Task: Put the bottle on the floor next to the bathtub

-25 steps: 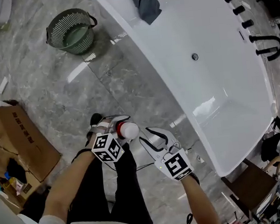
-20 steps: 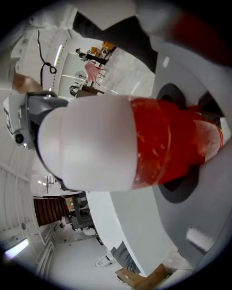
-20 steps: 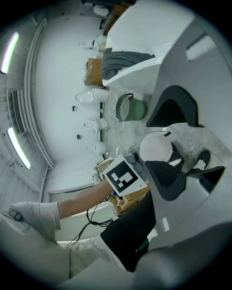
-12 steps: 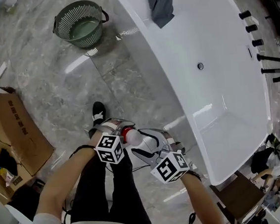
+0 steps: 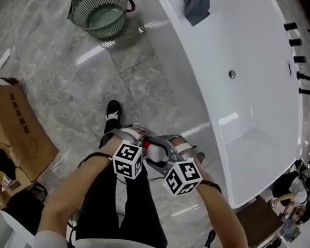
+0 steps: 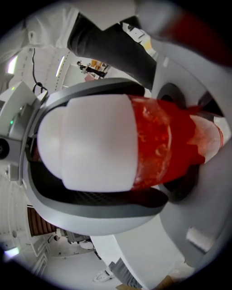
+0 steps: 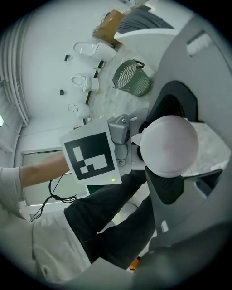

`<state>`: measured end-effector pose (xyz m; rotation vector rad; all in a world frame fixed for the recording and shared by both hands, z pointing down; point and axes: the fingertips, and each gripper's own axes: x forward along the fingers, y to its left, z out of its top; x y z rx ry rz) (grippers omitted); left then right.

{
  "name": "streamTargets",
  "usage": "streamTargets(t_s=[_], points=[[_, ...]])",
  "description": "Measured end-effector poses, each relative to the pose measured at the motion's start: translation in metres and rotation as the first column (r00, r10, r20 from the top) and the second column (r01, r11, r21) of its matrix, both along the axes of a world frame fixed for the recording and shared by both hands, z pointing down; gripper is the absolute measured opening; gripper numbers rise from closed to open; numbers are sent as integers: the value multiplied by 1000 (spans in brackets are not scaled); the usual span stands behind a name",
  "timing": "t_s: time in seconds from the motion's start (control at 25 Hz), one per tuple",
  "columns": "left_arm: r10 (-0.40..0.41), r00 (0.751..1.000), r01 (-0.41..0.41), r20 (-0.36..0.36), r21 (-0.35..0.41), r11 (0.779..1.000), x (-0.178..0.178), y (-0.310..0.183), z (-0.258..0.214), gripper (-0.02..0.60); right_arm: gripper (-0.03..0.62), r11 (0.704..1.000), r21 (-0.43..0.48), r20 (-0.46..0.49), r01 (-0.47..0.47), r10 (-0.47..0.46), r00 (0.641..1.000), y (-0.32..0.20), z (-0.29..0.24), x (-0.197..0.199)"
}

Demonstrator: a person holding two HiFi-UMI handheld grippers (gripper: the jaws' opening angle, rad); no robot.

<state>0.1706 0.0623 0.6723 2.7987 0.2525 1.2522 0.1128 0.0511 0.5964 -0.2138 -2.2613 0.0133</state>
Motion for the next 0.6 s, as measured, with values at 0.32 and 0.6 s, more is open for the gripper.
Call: streamTargets(t_s=[0.32,0.6], points=[[-3,1000,2,-19,-33,999,7,-19,-2,333,279,1000,13,-46,-18,19,999,-23,4,3],[32,999,-34,-23,-72,997,-8,-29,8,333,282,998,-33,-75,-59,56,996,-38,17,-12]])
